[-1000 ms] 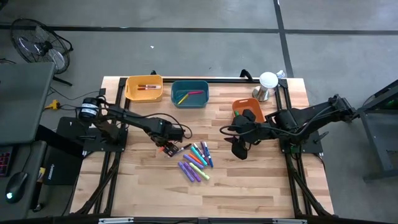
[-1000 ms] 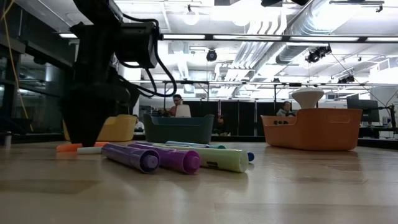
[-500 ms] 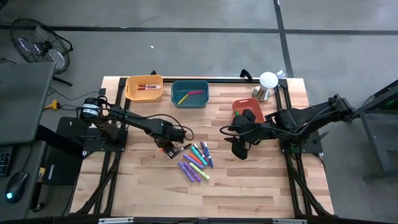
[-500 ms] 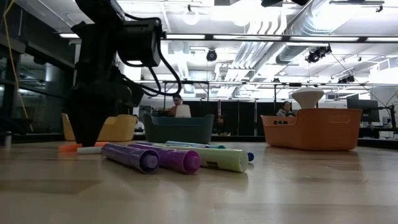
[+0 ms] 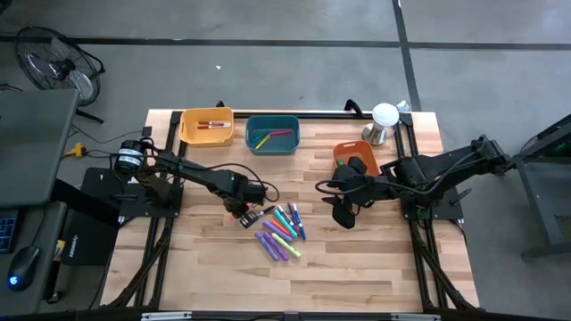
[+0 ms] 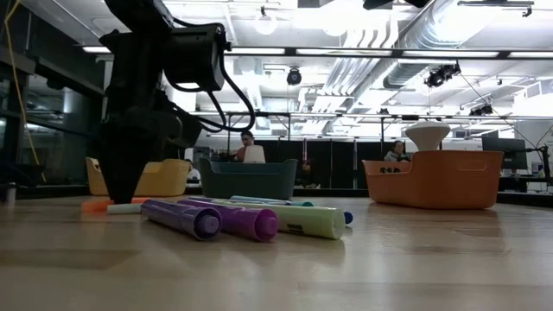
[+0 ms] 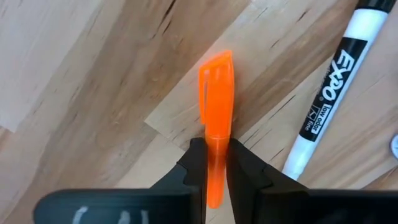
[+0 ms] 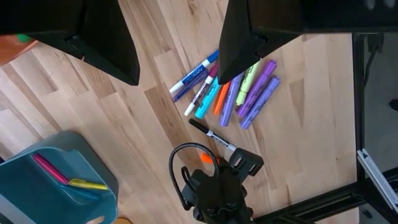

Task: Pick & Place Markers
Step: Put the left orange pen into the blue bin

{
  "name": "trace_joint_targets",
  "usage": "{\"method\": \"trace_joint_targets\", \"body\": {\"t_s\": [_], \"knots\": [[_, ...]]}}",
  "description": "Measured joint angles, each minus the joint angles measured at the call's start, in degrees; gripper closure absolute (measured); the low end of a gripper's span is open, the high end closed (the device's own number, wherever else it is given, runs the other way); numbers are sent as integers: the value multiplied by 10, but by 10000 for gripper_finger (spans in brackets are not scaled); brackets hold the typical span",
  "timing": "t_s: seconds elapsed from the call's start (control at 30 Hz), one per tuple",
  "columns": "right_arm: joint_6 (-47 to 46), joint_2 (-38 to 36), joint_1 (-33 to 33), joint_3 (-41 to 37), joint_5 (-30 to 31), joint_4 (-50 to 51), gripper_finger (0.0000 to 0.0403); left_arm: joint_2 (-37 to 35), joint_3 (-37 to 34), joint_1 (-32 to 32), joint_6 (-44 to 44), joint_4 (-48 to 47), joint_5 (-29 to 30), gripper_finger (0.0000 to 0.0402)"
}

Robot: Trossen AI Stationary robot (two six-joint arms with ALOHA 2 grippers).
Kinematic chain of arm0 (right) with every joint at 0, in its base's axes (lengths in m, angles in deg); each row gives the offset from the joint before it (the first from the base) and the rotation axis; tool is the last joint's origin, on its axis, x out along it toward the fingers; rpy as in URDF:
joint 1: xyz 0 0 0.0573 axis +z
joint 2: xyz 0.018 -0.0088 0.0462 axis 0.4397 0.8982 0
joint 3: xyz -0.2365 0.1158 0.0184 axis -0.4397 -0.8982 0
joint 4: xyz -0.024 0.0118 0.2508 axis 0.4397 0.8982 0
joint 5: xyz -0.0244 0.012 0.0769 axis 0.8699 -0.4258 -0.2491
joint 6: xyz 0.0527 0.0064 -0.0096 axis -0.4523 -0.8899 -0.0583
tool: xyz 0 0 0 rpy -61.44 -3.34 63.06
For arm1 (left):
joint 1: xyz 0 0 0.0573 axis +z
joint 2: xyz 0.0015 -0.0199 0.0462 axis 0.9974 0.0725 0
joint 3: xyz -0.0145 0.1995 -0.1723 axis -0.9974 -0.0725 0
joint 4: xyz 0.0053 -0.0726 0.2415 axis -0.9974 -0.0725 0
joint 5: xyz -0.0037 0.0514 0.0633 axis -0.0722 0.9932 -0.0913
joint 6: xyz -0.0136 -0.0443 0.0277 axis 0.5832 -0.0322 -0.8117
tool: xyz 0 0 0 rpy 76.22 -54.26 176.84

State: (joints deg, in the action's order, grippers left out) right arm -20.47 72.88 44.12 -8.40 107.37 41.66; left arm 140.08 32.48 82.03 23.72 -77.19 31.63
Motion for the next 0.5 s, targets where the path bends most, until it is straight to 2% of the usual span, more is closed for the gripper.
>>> {"method": "trace_joint_targets", "body": {"t_s": [0.5], "knots": [[1,0,0,0,0,0,197,-7,-2,0,-19,-2,-2,371]]}}
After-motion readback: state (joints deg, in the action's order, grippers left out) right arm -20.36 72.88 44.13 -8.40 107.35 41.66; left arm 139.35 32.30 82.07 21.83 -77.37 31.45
